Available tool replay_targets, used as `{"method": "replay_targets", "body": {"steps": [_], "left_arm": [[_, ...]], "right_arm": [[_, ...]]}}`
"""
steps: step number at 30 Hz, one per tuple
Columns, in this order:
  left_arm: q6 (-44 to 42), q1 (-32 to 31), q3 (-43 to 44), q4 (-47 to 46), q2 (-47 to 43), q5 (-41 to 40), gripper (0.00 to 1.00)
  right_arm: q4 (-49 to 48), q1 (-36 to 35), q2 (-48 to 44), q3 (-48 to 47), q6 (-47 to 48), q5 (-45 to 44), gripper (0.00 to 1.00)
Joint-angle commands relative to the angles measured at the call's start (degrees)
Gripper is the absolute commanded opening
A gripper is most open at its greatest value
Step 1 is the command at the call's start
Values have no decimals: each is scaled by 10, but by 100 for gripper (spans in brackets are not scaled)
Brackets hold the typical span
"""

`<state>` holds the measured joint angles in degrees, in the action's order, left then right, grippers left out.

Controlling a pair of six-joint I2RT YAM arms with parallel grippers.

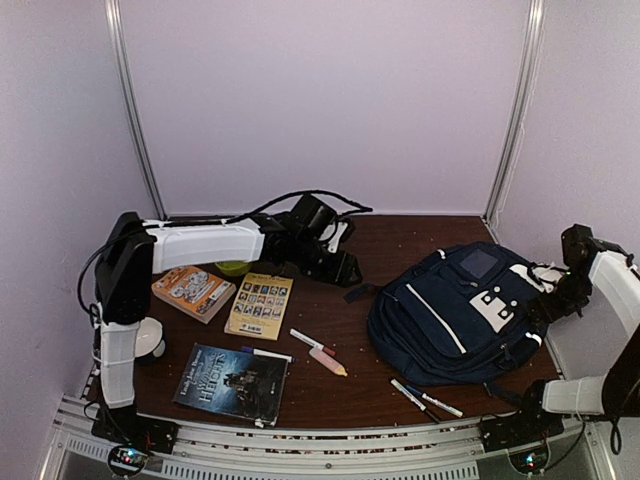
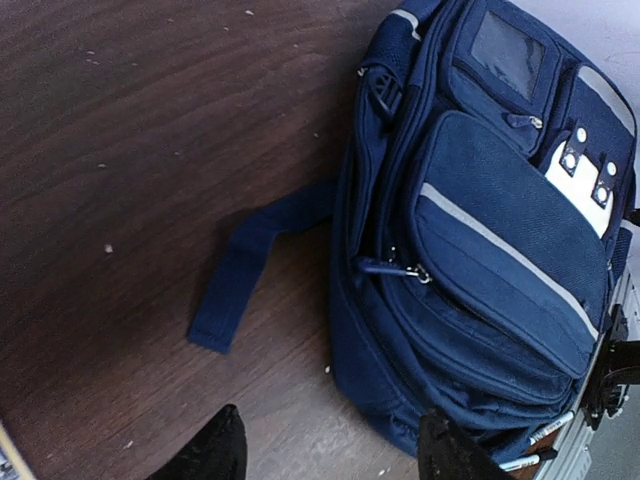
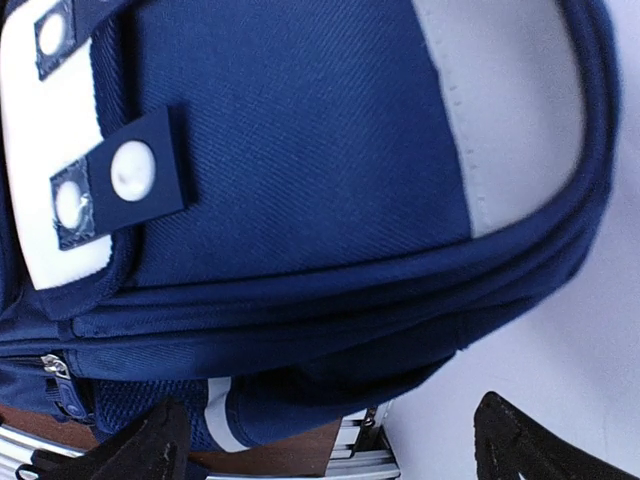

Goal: Pack the student bag
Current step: Move the student bag to the center of the board.

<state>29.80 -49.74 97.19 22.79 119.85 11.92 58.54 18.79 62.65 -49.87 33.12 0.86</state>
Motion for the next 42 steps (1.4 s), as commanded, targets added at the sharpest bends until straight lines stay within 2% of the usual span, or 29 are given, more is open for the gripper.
{"method": "replay_targets", "body": {"steps": [1, 7, 10, 16, 22, 29, 35, 42], "left_arm": [[32, -5, 54, -41, 65, 71, 61], [41, -16, 70, -50, 98, 113, 60], [22, -28, 63, -30, 91, 100, 58], [4, -34, -12, -23, 49, 74, 56], [13, -39, -108, -23, -19, 32, 55], [23, -45, -172, -27, -45, 12, 54], [7, -67, -155, -23, -25, 24, 53], [-32, -103, -78, 29, 19, 27, 52]], "right_arm": [[5, 20, 59, 1, 46, 47, 100], [-46, 14, 153, -17, 79, 49, 93], [-53, 6, 201, -47, 78, 59, 91], [-71, -81, 293, -119, 60, 72, 88], [-78, -181, 422, -259, 18, 46, 87], [-69, -265, 538, -424, -13, 40, 87], [-75, -301, 604, -511, -34, 53, 87], [-86, -317, 639, -557, -56, 52, 89]]}}
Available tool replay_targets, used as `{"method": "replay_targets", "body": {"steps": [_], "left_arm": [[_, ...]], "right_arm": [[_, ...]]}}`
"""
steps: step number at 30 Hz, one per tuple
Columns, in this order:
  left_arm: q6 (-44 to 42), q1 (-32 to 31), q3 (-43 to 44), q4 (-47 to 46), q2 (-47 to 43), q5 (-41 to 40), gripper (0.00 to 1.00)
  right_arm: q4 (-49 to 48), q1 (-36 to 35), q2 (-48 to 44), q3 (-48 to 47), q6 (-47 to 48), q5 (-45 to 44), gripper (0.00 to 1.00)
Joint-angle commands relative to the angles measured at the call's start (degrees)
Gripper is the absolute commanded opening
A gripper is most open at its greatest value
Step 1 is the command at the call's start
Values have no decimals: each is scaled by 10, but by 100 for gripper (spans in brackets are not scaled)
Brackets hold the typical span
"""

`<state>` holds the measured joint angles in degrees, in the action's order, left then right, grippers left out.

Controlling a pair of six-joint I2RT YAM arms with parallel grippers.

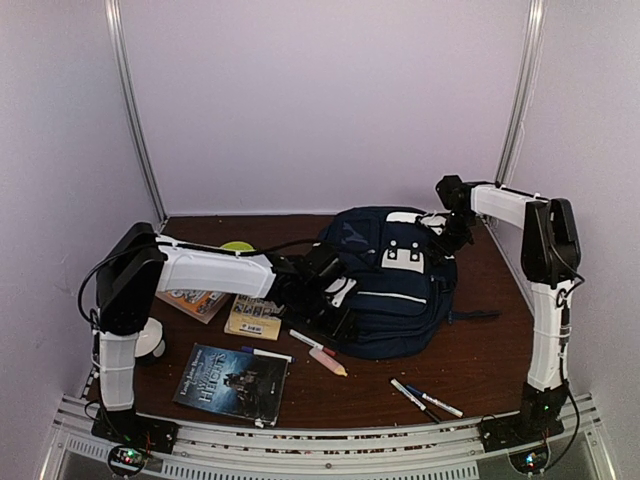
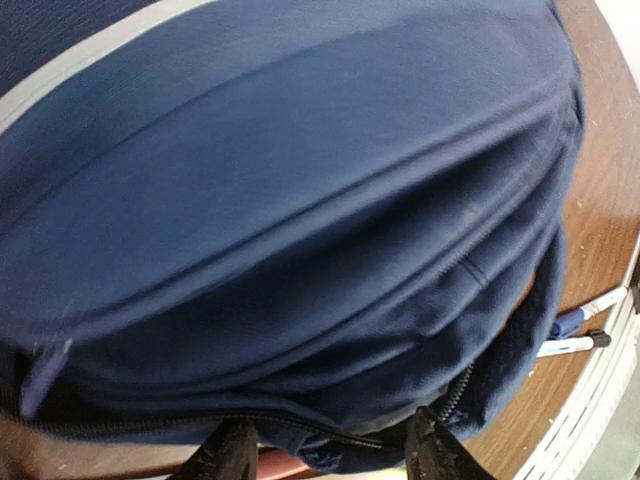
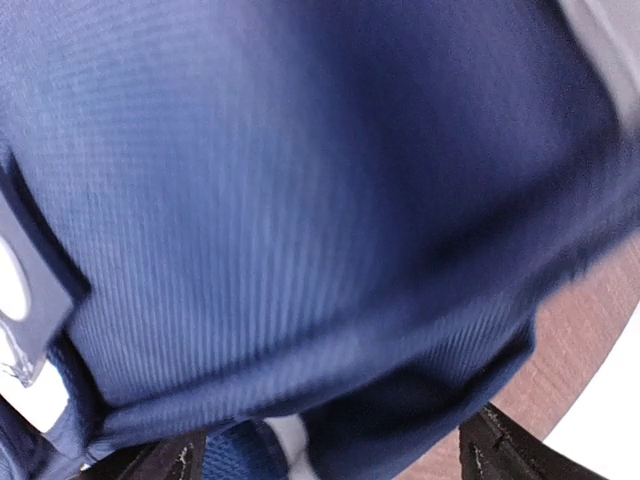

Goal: Pack the student bag
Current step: Move the student bag to the center of the board, then pick up the pen from the center of the board.

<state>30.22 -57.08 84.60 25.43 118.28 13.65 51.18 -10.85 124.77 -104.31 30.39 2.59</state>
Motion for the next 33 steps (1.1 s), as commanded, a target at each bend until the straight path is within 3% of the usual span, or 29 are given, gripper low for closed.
{"method": "replay_targets", "body": {"steps": [1, 11, 18, 24, 29, 33], "left_arm": [[-40, -34, 53, 5, 39, 11, 52], [-79, -45, 34, 12, -14, -30, 50], [-147, -45, 24, 30, -111, -114, 51], [-229, -44, -47, 23, -221, -195, 53], [-311, -42, -104, 32, -274, -174, 55], [-340, -40, -134, 68, -287, -146, 52]], "right_arm": [[-12, -20, 14, -11, -29, 37, 89], [-8, 0, -107, 56, -51, 81, 91], [4, 10, -248, 137, -54, 118, 93], [22, 5, -369, 216, -45, 200, 92], [49, -26, -471, 298, 18, 305, 88], [43, -103, -541, 373, 44, 299, 85]]}}
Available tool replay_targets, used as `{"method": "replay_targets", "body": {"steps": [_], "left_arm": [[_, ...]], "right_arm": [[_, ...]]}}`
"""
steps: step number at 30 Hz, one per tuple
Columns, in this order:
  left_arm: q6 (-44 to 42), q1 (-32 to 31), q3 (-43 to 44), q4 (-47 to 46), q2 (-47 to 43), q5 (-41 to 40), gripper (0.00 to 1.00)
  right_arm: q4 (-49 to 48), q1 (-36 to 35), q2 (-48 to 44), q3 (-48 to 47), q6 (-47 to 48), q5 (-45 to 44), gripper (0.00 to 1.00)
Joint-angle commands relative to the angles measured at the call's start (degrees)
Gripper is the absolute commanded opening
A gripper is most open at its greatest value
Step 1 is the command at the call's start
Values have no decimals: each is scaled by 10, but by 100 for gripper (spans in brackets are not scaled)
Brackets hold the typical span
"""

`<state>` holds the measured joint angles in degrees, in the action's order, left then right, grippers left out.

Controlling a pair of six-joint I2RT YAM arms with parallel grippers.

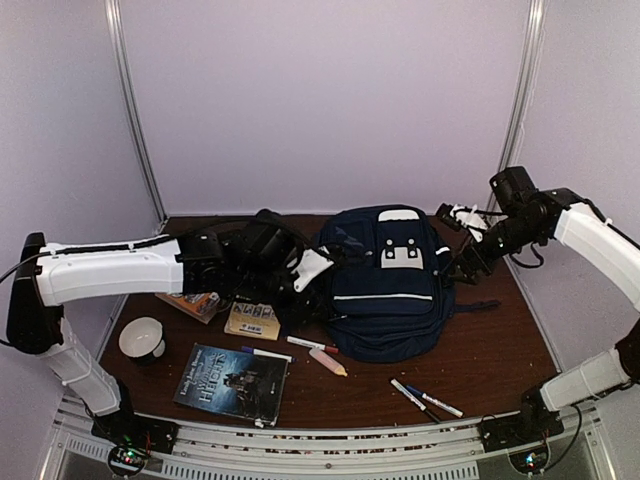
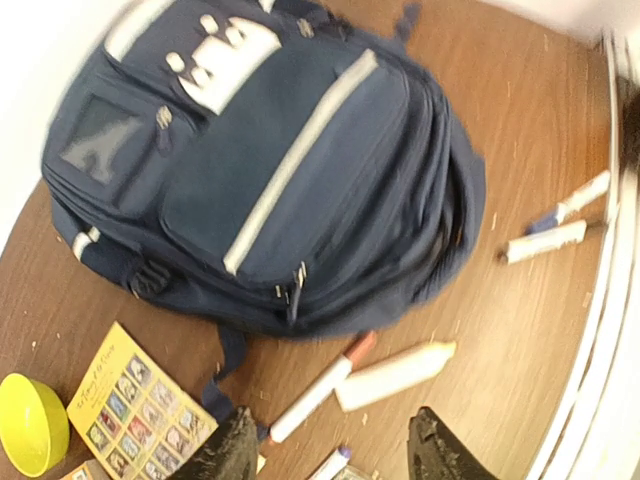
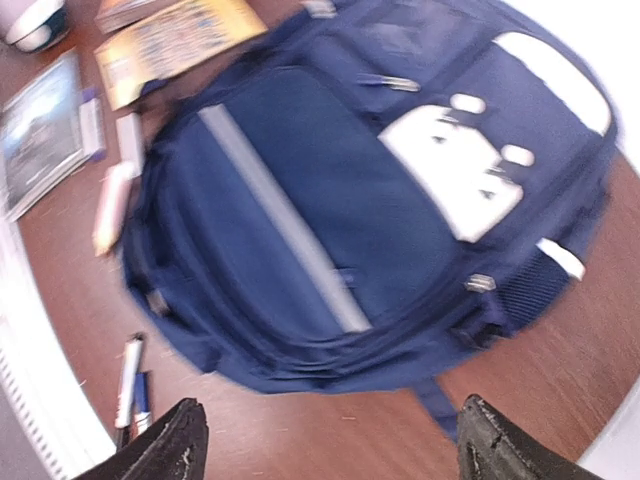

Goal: Pack the student bag
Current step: Pick up the pen from the center of the board.

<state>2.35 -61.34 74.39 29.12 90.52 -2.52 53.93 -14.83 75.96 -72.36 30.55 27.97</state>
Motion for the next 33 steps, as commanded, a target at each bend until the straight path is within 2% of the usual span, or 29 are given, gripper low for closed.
{"method": "replay_targets", "body": {"steps": [1, 6, 10, 13, 15, 18, 25, 33], "left_arm": [[-69, 3, -45, 32, -14, 23, 51], [-100, 3, -92, 20, -20, 60, 43], [-81, 3, -105, -19, -15, 38, 43], [-68, 3, -79, -35, 11, 38, 45], [-72, 3, -62, -37, 30, 60, 45], [-67, 4, -55, -53, 50, 51, 45], [-32, 19, -72, -84, 47, 19, 45], [-5, 27, -106, -104, 22, 7, 45]], "right_arm": [[10, -84, -64, 73, 47, 36, 84], [9, -179, -86, 151, 77, -43, 78], [31, -243, -92, 199, 103, -131, 73], [43, -290, -97, 230, 107, -159, 70], [37, -314, -105, 249, 107, -167, 69], [23, -349, -105, 272, 103, -181, 68], [-2, -428, -40, 294, 62, -242, 63], [-14, -452, -16, 291, 42, -218, 61]]}}
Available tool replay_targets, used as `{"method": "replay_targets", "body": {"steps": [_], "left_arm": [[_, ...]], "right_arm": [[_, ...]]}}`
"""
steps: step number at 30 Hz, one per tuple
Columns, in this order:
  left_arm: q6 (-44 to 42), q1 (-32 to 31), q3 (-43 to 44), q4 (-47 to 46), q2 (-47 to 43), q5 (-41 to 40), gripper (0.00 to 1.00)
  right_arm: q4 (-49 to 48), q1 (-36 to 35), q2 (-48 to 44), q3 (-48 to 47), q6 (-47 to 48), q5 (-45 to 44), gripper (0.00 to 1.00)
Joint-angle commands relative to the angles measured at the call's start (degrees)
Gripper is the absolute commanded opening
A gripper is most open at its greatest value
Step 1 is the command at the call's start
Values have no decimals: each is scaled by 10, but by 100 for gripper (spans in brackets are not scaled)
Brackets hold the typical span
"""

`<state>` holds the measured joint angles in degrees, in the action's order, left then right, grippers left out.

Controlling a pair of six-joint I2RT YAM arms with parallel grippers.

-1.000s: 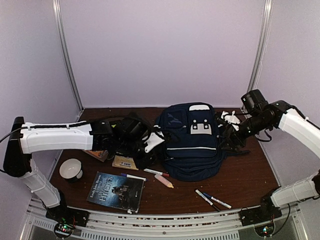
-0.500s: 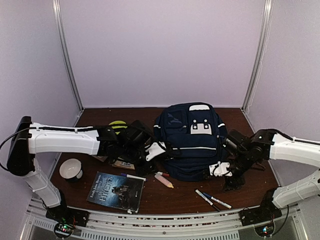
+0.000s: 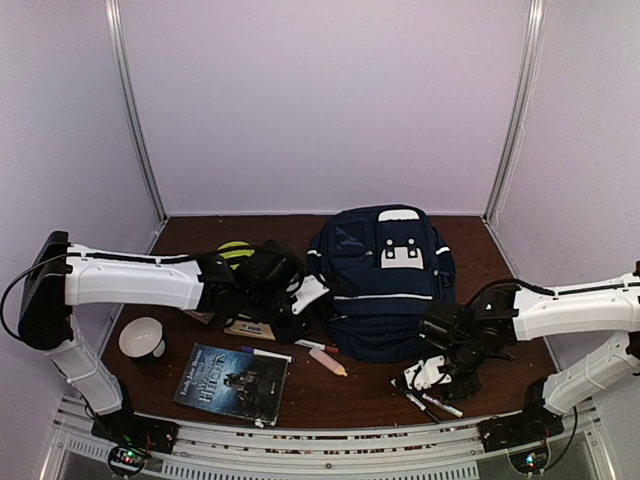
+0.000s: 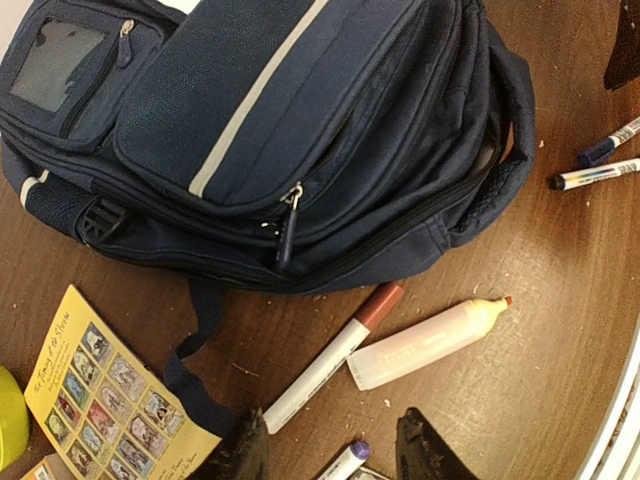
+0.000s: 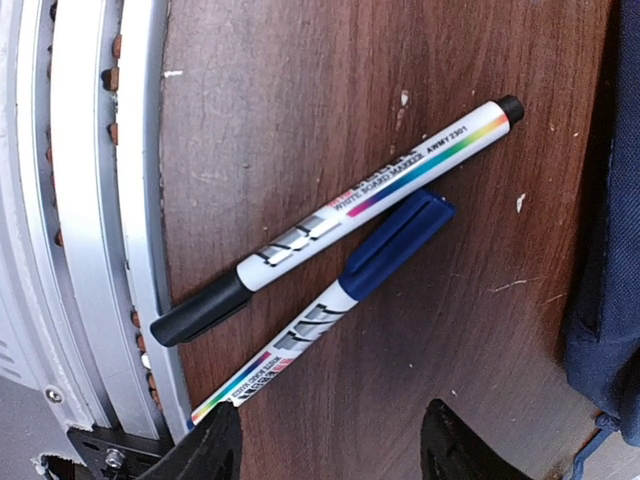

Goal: Pack the student bag
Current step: Pick up the pen from the center of the board.

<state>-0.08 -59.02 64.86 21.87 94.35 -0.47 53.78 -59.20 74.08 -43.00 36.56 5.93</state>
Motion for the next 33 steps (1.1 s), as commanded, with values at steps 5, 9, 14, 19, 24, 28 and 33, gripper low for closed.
{"method": "replay_targets", "body": {"steps": [5, 9, 14, 19, 24, 28, 33], "left_arm": [[22, 3, -15, -31, -20, -18, 45], [23, 3, -18, -33, -29, -19, 45], [26, 4, -26, -35, -35, -25, 45], [29, 5, -35, -38, -39, -29, 45], [31, 6, -41, -39, -42, -32, 45], [32, 6, -46, -43, -46, -31, 45], [33, 6, -53, -49, -49, -30, 45]], "right_arm": [[-15, -31, 27, -1, -14, 3, 61], [-28, -41, 43, -1, -19, -7, 62], [-46, -44, 61, 2, -28, -46, 61], [-69, -44, 85, 9, -48, -92, 58], [-71, -41, 94, 11, -51, -117, 57], [-69, -26, 93, 15, -49, -132, 55], [-51, 16, 79, 13, -37, -126, 55]]}}
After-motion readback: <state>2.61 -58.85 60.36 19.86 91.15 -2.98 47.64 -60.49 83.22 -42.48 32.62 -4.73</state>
